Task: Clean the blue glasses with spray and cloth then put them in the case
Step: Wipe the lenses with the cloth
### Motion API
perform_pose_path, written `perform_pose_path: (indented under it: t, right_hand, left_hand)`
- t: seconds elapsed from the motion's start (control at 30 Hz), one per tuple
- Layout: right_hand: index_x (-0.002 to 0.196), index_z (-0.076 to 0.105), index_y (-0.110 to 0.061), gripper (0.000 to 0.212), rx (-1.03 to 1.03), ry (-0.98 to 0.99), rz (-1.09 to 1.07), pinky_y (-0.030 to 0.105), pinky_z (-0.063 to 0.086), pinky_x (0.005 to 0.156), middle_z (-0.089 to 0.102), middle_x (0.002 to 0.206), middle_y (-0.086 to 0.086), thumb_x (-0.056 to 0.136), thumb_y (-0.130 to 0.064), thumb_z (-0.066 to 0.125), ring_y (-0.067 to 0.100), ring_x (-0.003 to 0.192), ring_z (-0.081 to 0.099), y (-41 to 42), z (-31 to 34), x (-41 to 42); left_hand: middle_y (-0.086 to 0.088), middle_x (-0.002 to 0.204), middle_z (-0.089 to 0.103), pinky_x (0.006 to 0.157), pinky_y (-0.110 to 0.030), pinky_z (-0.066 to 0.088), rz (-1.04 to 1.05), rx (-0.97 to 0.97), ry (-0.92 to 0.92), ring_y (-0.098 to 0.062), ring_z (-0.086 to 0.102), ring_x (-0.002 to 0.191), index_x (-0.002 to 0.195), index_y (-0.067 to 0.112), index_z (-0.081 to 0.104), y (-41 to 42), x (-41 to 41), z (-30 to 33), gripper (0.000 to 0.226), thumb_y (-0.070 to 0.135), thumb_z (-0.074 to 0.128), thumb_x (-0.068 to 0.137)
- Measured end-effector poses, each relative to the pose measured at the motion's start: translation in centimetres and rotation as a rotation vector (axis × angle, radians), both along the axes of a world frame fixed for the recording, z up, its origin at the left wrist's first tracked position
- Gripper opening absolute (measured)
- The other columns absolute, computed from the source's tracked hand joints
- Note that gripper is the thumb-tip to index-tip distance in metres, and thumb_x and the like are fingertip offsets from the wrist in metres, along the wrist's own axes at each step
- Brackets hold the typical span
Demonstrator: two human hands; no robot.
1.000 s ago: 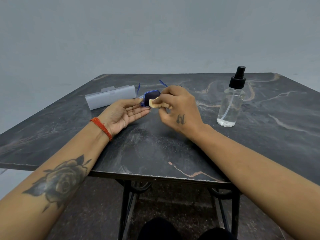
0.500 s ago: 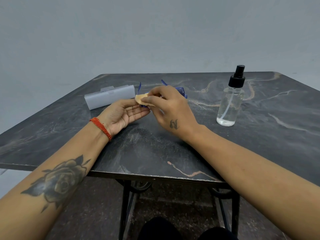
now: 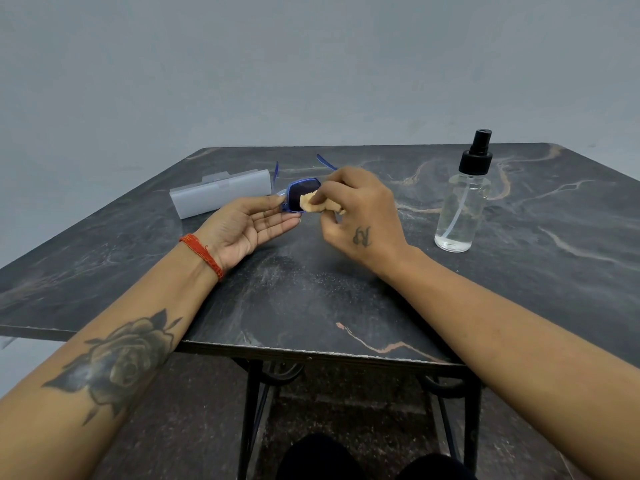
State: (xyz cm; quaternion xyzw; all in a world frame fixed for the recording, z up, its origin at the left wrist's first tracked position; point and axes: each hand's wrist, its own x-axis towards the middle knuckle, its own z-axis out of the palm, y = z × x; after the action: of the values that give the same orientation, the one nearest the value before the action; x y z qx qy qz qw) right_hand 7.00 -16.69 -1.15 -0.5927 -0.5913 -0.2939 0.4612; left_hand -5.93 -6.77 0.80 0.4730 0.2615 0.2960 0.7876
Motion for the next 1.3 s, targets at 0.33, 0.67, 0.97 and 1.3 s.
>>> perform_pose_path:
  t: [0.33, 0.67, 0.97, 1.3]
  right_hand:
    - [0.095, 0.073, -0.006, 0.018, 0.041, -0.058, 0.032, 0.017, 0.041, 0.068, 0.065, 0.086, 0.013, 0.082, -0.004, 0.060, 0.026, 0.076, 0.060, 0.30, 0.24, -0.43]
    - [0.078, 0.072, -0.005, 0.021, -0.035, -0.176, 0.134, 0.037, 0.051, 0.057, 0.065, 0.080, 0.009, 0.065, 0.007, 0.062, 0.030, 0.073, 0.060, 0.42, -0.24, -0.72]
    - [0.062, 0.068, -0.008, 0.017, -0.001, 0.014, 0.009, 0.025, 0.045, 0.052, 0.062, 0.068, 0.005, 0.057, 0.004, 0.058, 0.026, 0.063, 0.058, 0.25, -0.08, -0.16]
    - [0.096, 0.072, -0.005, 0.022, 0.052, 0.000, 0.019, 0.018, 0.042, 0.068, 0.064, 0.086, 0.013, 0.078, 0.002, 0.064, 0.025, 0.077, 0.060, 0.37, 0.16, -0.41]
  left_hand:
    - [-0.013, 0.072, 0.072, 0.064, -0.025, 0.058, -0.014, 0.009, 0.005, -0.017, 0.071, 0.068, 0.089, -0.003, 0.060, -0.20, 0.00, -0.02, 0.012, 0.001, 0.049, 0.088]
    - [-0.012, 0.075, 0.073, 0.066, -0.026, 0.058, -0.043, 0.009, 0.019, -0.017, 0.071, 0.072, 0.063, 0.000, 0.073, -0.03, -0.07, -0.15, 0.031, -0.001, 0.051, 0.085]
    - [-0.014, 0.069, 0.071, 0.062, -0.025, 0.058, 0.001, -0.015, 0.004, -0.017, 0.071, 0.064, 0.088, -0.004, 0.059, -0.09, 0.01, 0.10, 0.011, 0.001, 0.049, 0.089]
    - [-0.013, 0.072, 0.072, 0.063, -0.026, 0.058, -0.002, 0.004, -0.003, -0.018, 0.071, 0.068, 0.089, -0.003, 0.059, 0.03, -0.05, 0.03, 0.010, 0.001, 0.050, 0.087]
